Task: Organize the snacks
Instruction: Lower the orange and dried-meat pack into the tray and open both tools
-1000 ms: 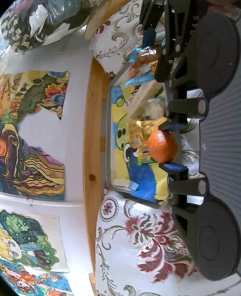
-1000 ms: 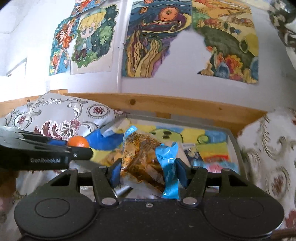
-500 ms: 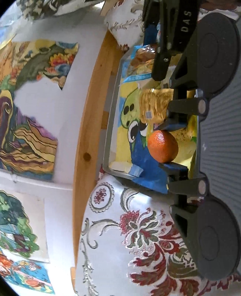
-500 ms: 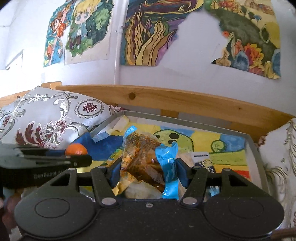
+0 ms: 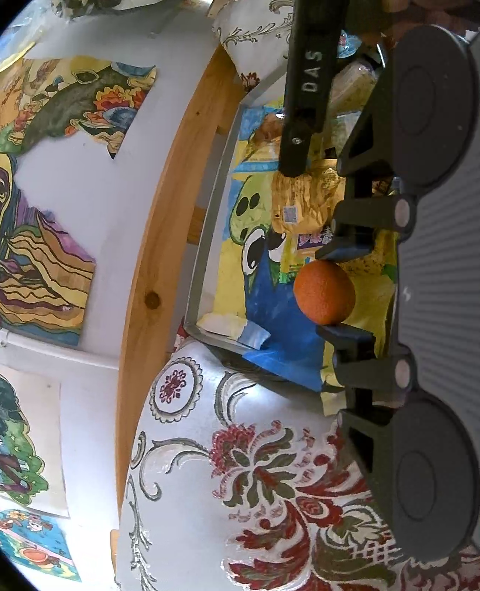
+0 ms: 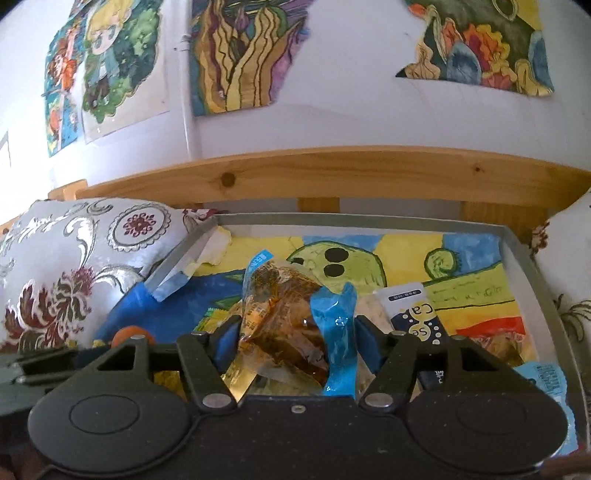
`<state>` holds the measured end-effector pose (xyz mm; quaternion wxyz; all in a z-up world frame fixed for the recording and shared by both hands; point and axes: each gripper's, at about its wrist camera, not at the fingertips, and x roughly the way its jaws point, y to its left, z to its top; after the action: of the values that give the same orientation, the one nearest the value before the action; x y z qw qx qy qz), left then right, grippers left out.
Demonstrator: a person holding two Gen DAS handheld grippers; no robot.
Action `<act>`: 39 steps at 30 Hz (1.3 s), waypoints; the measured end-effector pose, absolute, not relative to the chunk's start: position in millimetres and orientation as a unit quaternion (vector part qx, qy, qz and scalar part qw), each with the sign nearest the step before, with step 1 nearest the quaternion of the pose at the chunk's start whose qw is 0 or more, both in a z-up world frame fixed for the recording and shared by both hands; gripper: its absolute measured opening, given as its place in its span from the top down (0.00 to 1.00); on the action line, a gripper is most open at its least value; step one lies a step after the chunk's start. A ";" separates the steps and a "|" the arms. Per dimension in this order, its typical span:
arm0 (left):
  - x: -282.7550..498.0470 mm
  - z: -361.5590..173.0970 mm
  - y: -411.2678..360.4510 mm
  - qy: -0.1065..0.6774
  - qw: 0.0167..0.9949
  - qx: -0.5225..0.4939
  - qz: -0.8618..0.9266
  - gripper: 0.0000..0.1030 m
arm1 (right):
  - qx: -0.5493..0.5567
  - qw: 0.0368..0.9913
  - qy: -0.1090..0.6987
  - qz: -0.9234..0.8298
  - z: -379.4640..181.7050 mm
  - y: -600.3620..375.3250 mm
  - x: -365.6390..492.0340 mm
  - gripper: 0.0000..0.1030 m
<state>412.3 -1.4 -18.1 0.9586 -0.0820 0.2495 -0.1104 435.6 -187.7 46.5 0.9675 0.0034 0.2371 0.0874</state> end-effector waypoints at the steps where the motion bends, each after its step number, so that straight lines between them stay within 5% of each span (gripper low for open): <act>1: 412.7 -18.5 -1.7 0.251 0.958 -0.082 -0.110 0.62 | 0.004 0.968 0.237 0.087 46.8 -187.7 436.4 0.33; 20: 412.8 -18.2 2.7 0.262 0.953 -0.102 -0.110 0.61 | -0.019 0.970 0.226 0.088 51.3 -183.2 436.8 0.18; 33: 398.3 0.7 7.0 0.238 0.960 -0.115 -0.095 0.23 | -0.027 0.976 0.199 0.082 69.0 -189.3 416.7 0.08; 39: 389.2 9.6 9.0 0.233 0.963 -0.107 -0.081 0.17 | -0.025 0.979 0.187 0.074 80.9 -196.5 403.6 0.06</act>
<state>389.2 9.0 9.6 0.9633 -0.1068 0.2326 -0.0807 403.6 -196.6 80.9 0.9793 -0.0252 0.1868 0.0743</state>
